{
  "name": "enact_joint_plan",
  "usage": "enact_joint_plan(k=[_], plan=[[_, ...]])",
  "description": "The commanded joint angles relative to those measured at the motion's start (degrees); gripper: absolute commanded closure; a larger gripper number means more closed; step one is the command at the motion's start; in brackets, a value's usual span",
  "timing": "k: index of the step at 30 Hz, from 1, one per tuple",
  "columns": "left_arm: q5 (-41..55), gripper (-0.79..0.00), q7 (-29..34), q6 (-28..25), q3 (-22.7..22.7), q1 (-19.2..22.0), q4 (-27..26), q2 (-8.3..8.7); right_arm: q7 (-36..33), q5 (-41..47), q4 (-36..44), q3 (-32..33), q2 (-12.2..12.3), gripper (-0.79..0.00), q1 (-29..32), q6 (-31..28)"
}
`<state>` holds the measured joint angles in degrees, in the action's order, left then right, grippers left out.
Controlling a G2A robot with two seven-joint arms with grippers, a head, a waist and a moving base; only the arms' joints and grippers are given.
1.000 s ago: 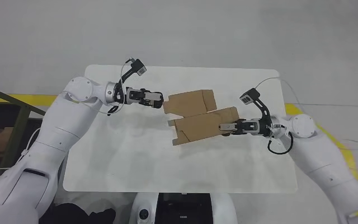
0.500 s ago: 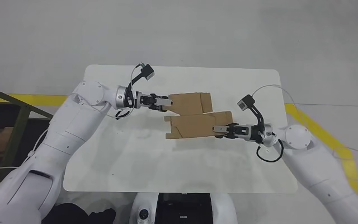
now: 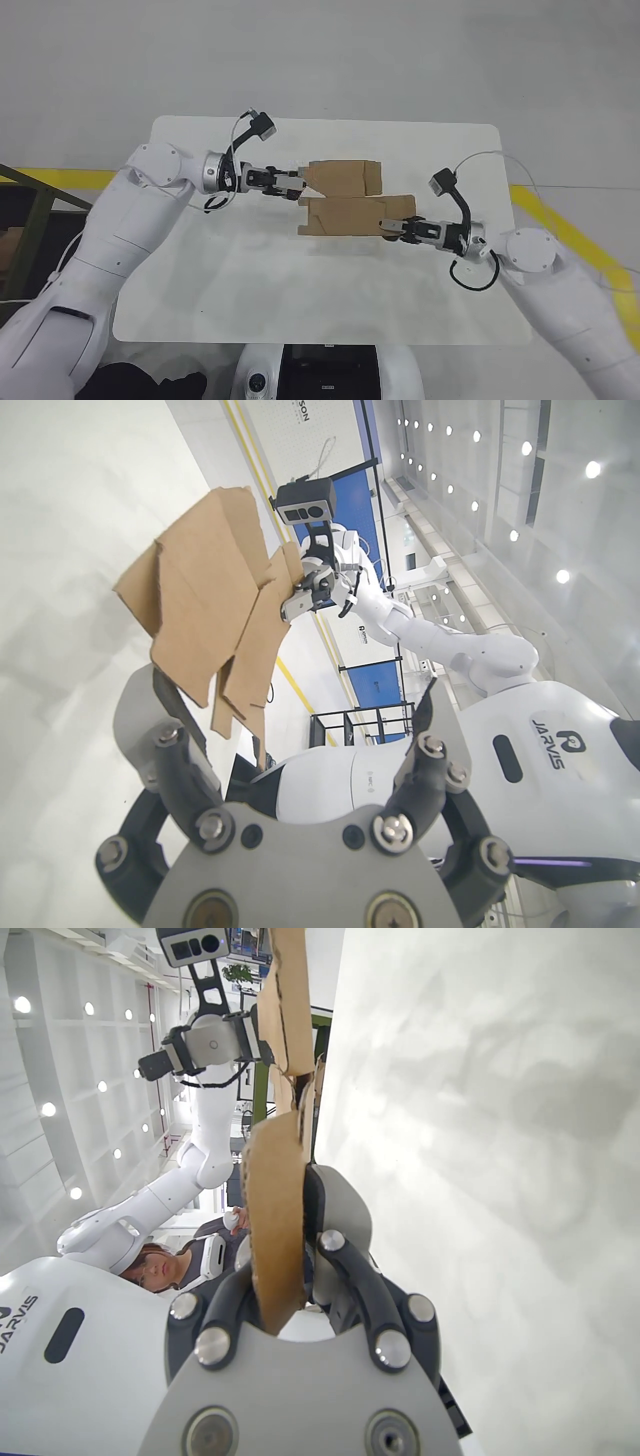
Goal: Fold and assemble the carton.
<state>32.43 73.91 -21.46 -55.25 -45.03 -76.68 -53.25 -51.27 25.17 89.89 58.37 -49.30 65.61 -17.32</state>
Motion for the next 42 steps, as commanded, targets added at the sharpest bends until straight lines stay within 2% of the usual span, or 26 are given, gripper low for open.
enact_joint_plan(k=[1,14,37,38,40,42], plan=[[0.3,-0.785,0.3,0.3,-0.7,-0.6,-0.9,0.17,0.6,-0.9,0.2,0.1,-0.1,0.000,0.1,0.3],[-1.7,-0.785,-0.5,2.8,-2.7,-1.1,-4.5,0.30,2.9,-4.7,2.1,0.9,-0.6,0.000,1.5,1.4],[-3.3,-0.785,-1.8,5.2,-0.2,1.9,-0.7,-1.59,3.2,-5.8,4.6,2.1,-1.6,0.000,3.5,-0.1],[-3.5,-0.693,-1.9,5.2,-0.2,1.8,-0.7,-1.62,3.2,-5.9,4.8,2.3,-1.6,0.000,3.6,0.0],[-3.8,-0.425,-2.1,5.3,-0.2,1.8,-0.7,-1.68,3.4,-6.4,5.2,2.5,-1.6,0.000,3.9,0.1],[-3.9,-0.311,-2.2,5.5,-0.3,1.7,-0.7,-1.75,3.6,-6.8,5.5,2.8,-1.6,0.000,4.3,0.2]])
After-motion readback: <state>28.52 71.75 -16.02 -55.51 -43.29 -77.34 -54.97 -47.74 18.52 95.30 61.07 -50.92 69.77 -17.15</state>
